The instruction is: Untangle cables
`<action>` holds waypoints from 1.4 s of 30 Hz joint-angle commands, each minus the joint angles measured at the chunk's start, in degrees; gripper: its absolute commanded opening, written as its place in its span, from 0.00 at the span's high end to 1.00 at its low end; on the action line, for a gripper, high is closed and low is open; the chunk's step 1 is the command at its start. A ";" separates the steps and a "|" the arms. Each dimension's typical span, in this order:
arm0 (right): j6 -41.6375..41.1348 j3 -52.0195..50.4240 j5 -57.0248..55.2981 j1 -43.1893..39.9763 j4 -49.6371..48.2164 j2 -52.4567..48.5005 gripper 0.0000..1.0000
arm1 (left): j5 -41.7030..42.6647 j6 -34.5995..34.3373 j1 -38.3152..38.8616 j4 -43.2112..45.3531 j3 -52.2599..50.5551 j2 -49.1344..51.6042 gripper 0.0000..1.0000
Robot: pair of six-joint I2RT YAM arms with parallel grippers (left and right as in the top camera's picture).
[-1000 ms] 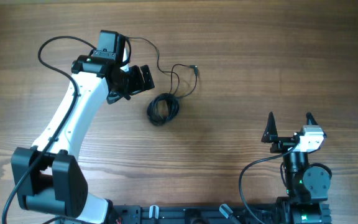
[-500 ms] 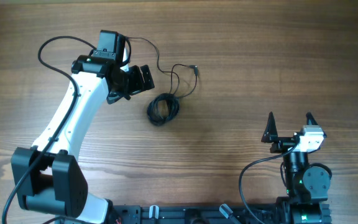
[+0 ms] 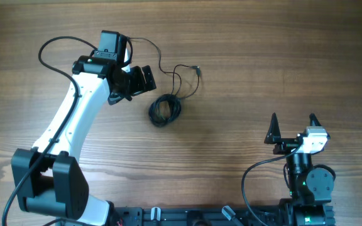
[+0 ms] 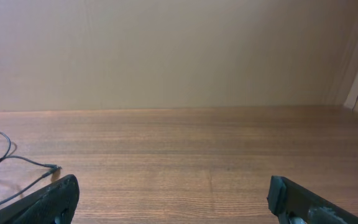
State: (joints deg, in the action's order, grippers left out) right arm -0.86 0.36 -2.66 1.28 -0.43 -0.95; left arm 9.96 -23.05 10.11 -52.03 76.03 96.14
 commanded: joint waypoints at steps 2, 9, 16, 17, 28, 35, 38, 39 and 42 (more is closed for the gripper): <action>-0.68 -0.04 -0.92 -0.22 -0.31 0.31 0.00 | 0.46 -0.11 -0.11 0.13 -0.09 0.59 0.00; -0.70 -0.04 -0.92 -0.22 -0.31 0.31 0.00 | 0.46 -0.11 -0.11 0.13 -0.09 0.59 0.00; -0.66 -0.07 -0.92 -0.22 -0.31 0.31 0.00 | 0.46 -0.11 -0.11 0.13 -0.09 0.59 0.00; -0.68 -0.07 -0.94 -0.22 -0.31 0.31 0.00 | 0.46 -0.11 -0.11 0.13 -0.09 0.59 0.00; -0.68 -0.07 -0.94 -0.22 -0.31 0.31 0.00 | 0.46 -0.11 -0.11 0.13 -0.09 0.59 0.00; -0.66 -0.04 -0.92 -0.22 -0.31 0.31 0.00 | 0.48 -0.11 -0.11 0.66 -0.09 0.59 0.00; -0.70 -0.04 -0.92 -0.22 -0.31 0.31 0.00 | 0.48 0.20 -0.13 3.21 -0.09 0.59 0.00; -0.70 -0.07 -0.94 -0.22 -0.31 0.31 0.00 | 0.44 0.33 -0.11 2.99 -0.09 0.59 0.00; -0.68 -0.04 -0.92 -0.22 -0.31 0.31 0.00 | -0.39 0.26 -0.11 2.51 -0.22 1.42 0.34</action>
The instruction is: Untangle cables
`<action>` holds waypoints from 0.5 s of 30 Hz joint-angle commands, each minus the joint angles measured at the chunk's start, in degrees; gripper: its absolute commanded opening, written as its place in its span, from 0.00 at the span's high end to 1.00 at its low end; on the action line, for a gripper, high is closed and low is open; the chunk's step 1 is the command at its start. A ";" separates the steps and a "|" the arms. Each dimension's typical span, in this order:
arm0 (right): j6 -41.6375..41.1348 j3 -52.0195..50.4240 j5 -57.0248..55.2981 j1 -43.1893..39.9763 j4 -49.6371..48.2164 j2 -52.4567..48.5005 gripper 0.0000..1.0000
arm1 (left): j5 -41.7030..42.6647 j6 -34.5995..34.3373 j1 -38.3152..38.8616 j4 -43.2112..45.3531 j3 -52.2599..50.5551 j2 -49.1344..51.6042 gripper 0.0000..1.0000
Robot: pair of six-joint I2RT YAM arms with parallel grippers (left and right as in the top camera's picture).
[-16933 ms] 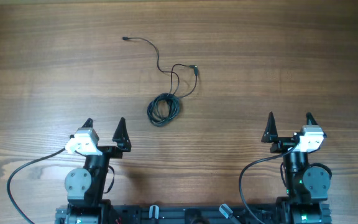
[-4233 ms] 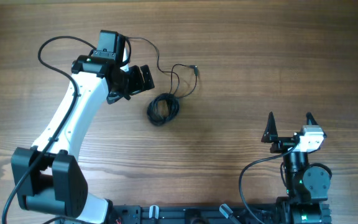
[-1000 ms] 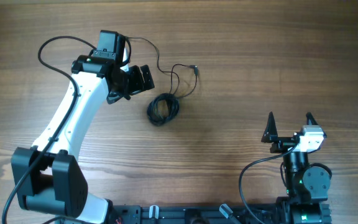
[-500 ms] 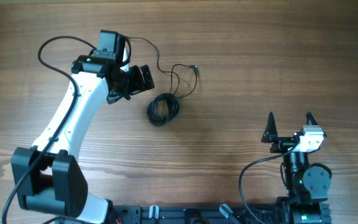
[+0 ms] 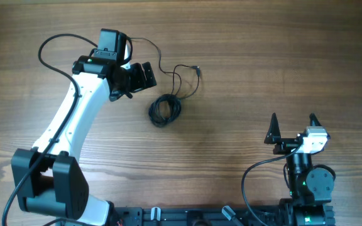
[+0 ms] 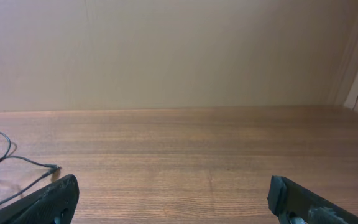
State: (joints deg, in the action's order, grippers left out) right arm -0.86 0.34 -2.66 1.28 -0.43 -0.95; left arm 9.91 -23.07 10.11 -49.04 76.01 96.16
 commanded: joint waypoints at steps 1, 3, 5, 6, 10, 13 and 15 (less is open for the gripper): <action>-0.68 -0.04 -0.92 -0.22 -0.31 0.31 0.00 | -0.37 0.07 -0.02 -0.70 -0.68 1.68 0.54; -0.70 -0.04 -0.92 -0.22 -0.31 0.31 0.00 | -0.39 0.09 0.31 -0.61 -2.40 2.25 0.65; -0.70 -0.02 -0.92 -0.22 -0.31 0.31 0.00 | -0.35 0.04 0.55 -0.20 -4.70 3.17 0.65; -0.68 -0.04 -0.92 -0.22 -0.31 0.31 0.00 | -0.37 -0.11 0.59 -0.07 -5.62 3.61 0.57; -0.70 -0.04 -0.92 -0.22 -0.31 0.31 0.00 | -0.37 -0.11 0.59 1.62 -10.16 5.14 0.44; -0.68 -0.04 -0.92 -0.22 -0.31 0.31 0.01 | -0.37 -0.55 0.61 3.69 -12.44 5.16 0.45; -0.66 -0.04 -0.94 -0.22 -0.31 0.31 0.00 | -0.39 -1.14 0.63 4.92 -13.77 5.16 0.45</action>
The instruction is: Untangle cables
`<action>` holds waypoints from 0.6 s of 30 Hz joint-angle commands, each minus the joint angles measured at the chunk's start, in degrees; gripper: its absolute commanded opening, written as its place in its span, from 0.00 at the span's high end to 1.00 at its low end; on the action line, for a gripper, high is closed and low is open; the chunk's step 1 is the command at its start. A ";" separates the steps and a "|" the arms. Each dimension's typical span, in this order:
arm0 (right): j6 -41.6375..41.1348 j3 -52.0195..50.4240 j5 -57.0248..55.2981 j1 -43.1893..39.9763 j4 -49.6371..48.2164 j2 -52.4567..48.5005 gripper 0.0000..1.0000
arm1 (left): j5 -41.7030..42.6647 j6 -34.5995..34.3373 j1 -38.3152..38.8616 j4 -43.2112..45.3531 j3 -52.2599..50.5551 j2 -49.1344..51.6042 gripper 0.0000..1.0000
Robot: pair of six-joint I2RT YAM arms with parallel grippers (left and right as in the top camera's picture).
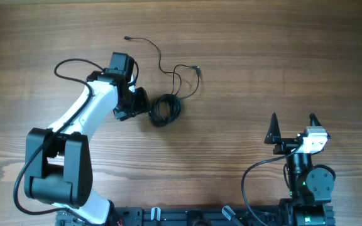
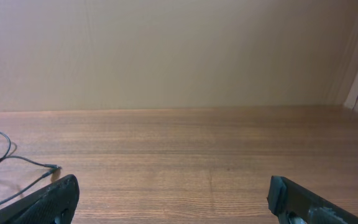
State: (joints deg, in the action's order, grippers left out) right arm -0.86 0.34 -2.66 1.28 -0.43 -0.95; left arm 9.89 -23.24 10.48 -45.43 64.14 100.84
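Observation:
A thin black cable (image 1: 160,60) lies on the wooden table, one free end at the far left, a small plug at the right, and loose loops between. Its lower part is wound into a tight coil (image 1: 164,109). My left gripper (image 1: 141,104) sits low just left of the coil, almost touching it, and its jaws look open with nothing in them. Far off at the near right, my right gripper (image 1: 292,122) stands open and empty. In the right wrist view it (image 2: 173,205) is spread wide, with a stretch of cable (image 2: 8,159) at the left edge.
The wooden table (image 1: 263,56) stretches bare to the right of the cable. A beige wall (image 2: 179,50) rises behind the table's far edge in the right wrist view. The left arm's own black lead (image 1: 74,63) arcs over the table.
My left gripper has moved from above and left of the loose loops down toward the near side, to the left of the coil. The cable's far left end now shows. The right arm has not moved.
At both earlier moments my left gripper hovered over the cable's upper left part, hiding its far end, and barely shifted. Now it has come down beside the coil. The cable lies as before, and the right gripper has stayed open in place.

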 commanded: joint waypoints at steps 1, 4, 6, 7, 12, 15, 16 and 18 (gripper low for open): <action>-0.68 -0.04 -0.92 -0.22 -0.31 0.31 0.00 | -0.33 -1.27 0.28 1.99 -2.45 0.48 0.45; -0.70 -0.04 -0.92 -0.24 -0.31 0.31 0.00 | -0.35 -1.66 0.26 4.22 -4.20 0.48 0.45; -0.70 -0.04 -0.92 -0.22 -0.31 0.31 0.00 | -0.37 -1.68 0.26 4.98 -4.70 0.48 0.45; -0.68 -0.02 -0.92 -0.22 -0.31 0.31 0.01 | -0.37 -1.68 0.26 5.53 -4.92 0.48 0.45; -0.70 -0.02 -0.92 -0.22 -0.31 0.31 0.00 | -0.37 -1.68 0.26 6.51 -5.05 0.48 0.44; -0.68 -0.04 -0.92 -0.22 -0.31 0.31 0.00 | -0.37 -1.92 0.26 6.51 -5.05 0.50 0.43; -0.68 -0.04 -0.92 -0.22 -0.31 0.31 0.00 | -0.39 -2.38 0.26 6.51 -5.05 0.55 0.41; -0.70 -0.02 -0.92 -0.22 -0.31 0.31 0.00 | -0.59 -2.80 0.26 6.54 -5.05 0.57 0.40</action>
State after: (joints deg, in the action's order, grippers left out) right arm -0.86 0.34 -2.66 1.28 -0.43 -0.95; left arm 9.87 -24.77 10.48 -39.09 59.51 100.84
